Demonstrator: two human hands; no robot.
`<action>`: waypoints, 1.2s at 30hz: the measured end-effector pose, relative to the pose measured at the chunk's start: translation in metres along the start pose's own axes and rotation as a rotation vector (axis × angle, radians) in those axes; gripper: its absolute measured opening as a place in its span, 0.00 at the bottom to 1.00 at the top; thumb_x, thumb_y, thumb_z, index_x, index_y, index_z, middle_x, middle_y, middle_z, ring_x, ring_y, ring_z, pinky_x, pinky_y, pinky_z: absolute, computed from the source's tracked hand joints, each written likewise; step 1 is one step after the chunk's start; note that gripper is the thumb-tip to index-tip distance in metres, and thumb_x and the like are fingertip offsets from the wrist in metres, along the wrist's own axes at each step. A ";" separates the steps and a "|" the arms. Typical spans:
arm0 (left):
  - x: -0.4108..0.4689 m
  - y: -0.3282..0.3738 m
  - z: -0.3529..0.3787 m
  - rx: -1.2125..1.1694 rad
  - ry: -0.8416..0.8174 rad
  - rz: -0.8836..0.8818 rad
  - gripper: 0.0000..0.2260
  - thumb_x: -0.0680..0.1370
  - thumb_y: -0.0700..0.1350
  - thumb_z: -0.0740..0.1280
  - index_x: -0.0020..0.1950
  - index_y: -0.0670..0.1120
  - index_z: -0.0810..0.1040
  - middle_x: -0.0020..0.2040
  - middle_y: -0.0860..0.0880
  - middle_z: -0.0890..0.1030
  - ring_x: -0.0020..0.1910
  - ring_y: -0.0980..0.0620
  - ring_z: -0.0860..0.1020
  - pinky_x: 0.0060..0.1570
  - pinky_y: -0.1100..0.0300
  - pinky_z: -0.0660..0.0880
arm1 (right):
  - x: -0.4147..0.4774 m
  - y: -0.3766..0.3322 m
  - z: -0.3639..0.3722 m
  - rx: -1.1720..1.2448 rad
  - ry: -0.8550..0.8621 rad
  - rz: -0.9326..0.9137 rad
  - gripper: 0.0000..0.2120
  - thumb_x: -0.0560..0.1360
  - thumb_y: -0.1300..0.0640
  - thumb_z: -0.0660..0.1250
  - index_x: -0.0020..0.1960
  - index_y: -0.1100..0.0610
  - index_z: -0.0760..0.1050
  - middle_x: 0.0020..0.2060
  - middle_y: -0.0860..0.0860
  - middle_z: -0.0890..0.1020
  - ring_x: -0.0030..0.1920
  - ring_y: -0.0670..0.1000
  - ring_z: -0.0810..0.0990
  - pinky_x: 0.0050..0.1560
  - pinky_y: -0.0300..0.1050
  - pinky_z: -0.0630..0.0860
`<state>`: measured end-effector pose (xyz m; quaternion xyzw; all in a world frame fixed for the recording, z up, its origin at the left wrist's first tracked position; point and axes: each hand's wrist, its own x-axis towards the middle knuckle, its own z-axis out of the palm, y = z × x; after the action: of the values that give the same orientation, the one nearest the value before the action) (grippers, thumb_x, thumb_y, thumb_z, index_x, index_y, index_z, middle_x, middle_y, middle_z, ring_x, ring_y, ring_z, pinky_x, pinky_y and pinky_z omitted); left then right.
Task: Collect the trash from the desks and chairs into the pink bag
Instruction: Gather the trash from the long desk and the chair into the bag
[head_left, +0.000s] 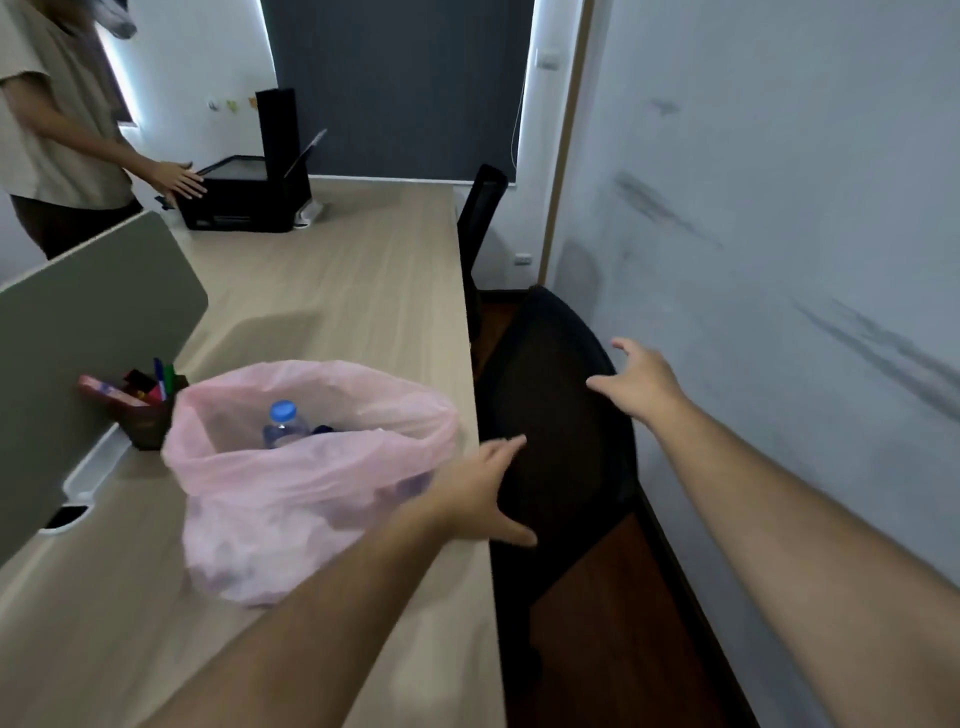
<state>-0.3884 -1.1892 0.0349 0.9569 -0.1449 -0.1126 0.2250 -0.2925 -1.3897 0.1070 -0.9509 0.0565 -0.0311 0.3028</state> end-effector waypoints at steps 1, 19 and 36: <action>0.007 0.008 0.021 -0.042 -0.071 -0.036 0.53 0.65 0.58 0.77 0.78 0.54 0.44 0.78 0.51 0.53 0.75 0.50 0.59 0.72 0.55 0.62 | 0.000 0.012 0.001 0.044 -0.067 0.012 0.34 0.71 0.53 0.71 0.74 0.53 0.62 0.68 0.57 0.70 0.66 0.59 0.71 0.63 0.50 0.70; 0.084 0.098 0.137 -0.353 -0.006 -0.184 0.53 0.62 0.52 0.67 0.73 0.64 0.31 0.71 0.43 0.68 0.66 0.44 0.71 0.60 0.50 0.74 | 0.037 0.116 -0.012 0.538 -0.148 0.092 0.23 0.71 0.57 0.69 0.66 0.51 0.74 0.53 0.52 0.81 0.52 0.52 0.81 0.53 0.44 0.78; 0.193 0.283 0.210 -0.364 -0.038 -0.141 0.49 0.72 0.50 0.69 0.74 0.61 0.31 0.79 0.45 0.47 0.74 0.44 0.62 0.60 0.53 0.73 | 0.106 0.288 -0.141 0.454 -0.168 0.101 0.14 0.72 0.60 0.69 0.55 0.48 0.81 0.48 0.54 0.85 0.49 0.53 0.83 0.59 0.52 0.78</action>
<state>-0.3316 -1.5780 -0.0462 0.9060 -0.0589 -0.1706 0.3829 -0.2260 -1.7173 0.0573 -0.8536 0.0703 0.0512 0.5137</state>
